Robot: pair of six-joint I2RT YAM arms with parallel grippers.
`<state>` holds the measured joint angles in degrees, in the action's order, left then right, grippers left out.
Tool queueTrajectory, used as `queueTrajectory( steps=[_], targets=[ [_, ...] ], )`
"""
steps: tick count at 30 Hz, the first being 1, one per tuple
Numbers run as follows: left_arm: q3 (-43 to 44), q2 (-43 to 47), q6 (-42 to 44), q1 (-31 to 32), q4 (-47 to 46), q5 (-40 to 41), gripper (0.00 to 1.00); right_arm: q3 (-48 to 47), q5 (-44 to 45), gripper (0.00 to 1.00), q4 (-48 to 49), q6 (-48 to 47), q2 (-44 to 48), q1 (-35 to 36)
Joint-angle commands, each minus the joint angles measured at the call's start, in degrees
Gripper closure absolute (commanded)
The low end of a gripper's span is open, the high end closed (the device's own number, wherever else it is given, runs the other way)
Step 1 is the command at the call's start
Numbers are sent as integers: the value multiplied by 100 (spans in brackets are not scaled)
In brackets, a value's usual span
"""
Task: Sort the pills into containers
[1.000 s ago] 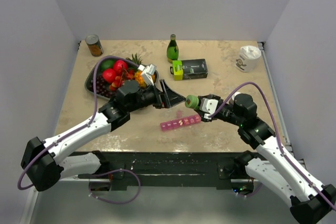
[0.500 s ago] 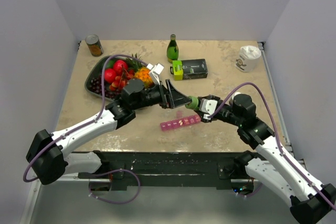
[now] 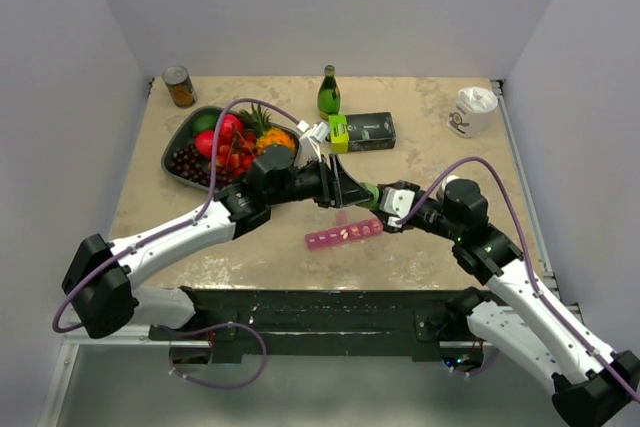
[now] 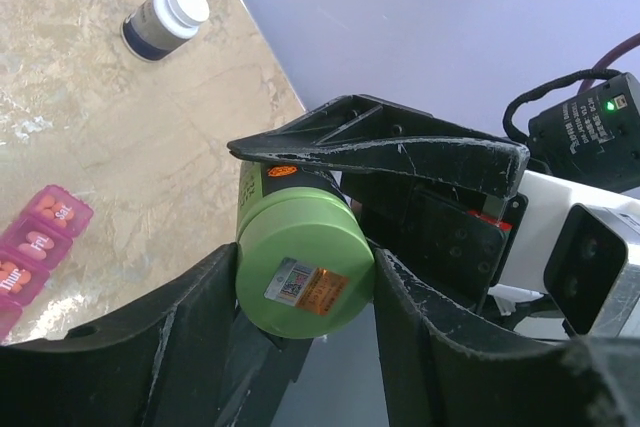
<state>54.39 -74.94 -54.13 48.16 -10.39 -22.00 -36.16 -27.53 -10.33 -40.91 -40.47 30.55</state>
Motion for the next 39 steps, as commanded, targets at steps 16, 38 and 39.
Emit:
queueTrajectory(
  steps=[16, 38, 39],
  targets=[
    [678, -777, 5380, -149, 1810, -2880, 100, -506, -3187, 100, 21, 2849, -496, -22],
    [-1123, 1489, 2013, -1371, -1421, -2363, 1, -629, -1907, 100, -1066, 1060, -568, -40],
    [-1315, 1534, 1803, -1388, -1474, -2222, 1, -672, -1705, 100, -1094, 771, -550, -40]
  ],
)
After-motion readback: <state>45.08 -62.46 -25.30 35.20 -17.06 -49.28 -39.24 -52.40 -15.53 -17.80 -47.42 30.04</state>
